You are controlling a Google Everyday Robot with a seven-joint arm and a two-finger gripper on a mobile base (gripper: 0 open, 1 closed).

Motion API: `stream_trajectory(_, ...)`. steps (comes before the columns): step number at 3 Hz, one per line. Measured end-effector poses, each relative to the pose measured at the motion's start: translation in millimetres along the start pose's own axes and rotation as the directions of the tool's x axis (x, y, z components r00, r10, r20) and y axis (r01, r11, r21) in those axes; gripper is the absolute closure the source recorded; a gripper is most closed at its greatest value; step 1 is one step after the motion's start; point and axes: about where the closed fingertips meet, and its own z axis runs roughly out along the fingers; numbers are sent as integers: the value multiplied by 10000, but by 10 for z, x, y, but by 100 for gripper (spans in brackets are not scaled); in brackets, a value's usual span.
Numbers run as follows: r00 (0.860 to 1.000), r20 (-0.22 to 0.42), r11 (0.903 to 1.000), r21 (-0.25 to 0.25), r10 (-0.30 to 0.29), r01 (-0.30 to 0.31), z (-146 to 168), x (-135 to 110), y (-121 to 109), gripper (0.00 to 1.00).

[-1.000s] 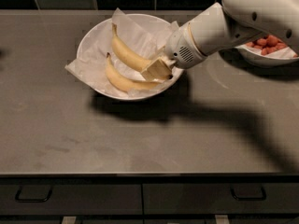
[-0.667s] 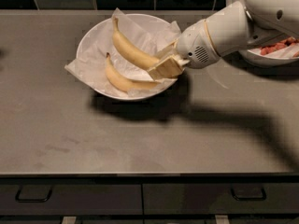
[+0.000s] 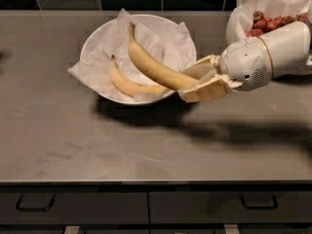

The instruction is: Pick banana from white bowl

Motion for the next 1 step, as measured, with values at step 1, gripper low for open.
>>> stream_trajectory(1, 10000, 0, 10000, 0, 0, 0, 0, 0, 0, 100)
